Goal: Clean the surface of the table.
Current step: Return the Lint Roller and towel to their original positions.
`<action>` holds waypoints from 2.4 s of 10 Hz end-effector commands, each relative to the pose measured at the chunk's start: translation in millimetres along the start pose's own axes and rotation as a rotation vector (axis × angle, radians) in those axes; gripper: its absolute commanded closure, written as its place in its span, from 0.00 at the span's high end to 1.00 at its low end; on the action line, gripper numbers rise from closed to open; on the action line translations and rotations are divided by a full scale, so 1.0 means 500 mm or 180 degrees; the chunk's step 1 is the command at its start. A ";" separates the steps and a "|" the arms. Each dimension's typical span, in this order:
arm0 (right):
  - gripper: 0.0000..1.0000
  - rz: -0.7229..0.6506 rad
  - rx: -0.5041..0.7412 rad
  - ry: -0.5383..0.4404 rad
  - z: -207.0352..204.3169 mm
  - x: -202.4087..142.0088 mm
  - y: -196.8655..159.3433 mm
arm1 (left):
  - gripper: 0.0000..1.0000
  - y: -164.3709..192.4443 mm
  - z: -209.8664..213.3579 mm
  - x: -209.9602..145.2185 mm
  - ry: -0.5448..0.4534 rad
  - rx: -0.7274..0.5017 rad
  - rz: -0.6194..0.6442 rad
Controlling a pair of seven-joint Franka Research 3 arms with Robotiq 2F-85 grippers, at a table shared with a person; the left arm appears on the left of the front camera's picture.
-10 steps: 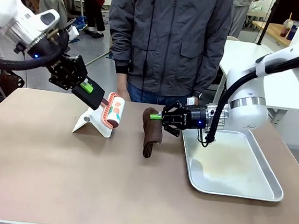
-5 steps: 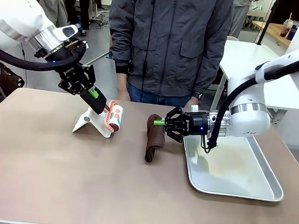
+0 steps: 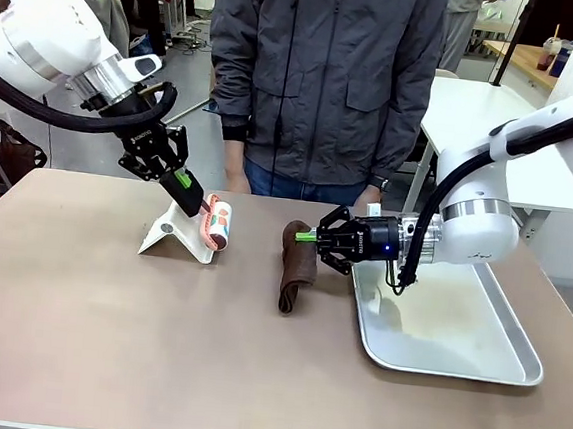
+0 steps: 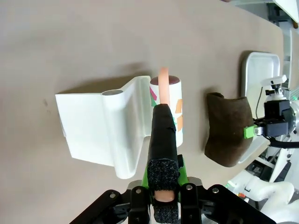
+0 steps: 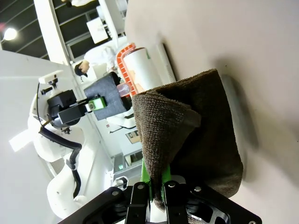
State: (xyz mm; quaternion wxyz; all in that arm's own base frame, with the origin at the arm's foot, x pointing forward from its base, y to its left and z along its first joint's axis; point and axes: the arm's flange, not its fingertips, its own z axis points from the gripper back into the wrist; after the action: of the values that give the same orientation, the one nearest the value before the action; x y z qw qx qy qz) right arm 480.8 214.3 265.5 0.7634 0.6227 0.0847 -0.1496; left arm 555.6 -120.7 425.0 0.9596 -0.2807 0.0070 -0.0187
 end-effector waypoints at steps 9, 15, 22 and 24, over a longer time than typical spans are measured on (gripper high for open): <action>0.09 -0.0072 0.0239 0.0025 0.007 0.008 -0.023 | 0.22 0.014 -0.021 0.014 0.0148 0.0179 -0.0071; 0.48 -0.0110 0.0148 0.0063 0.005 0.022 -0.024 | 0.81 0.034 -0.015 0.017 0.0184 0.0113 0.0018; 1.00 0.0095 -0.0548 0.0064 -0.013 0.005 0.039 | 1.00 0.055 0.008 0.011 0.0169 0.0134 0.0057; 1.00 0.0228 -0.1109 -0.0163 -0.033 0.000 0.096 | 1.00 0.068 0.022 -0.003 0.0146 0.0119 0.0057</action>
State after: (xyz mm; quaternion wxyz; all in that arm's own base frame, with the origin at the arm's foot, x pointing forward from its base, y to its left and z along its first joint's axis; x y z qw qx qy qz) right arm 493.6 226.9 289.7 0.8342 0.5343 0.0751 -0.1138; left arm 563.1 -93.0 411.3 0.9630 -0.2676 0.0306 -0.0103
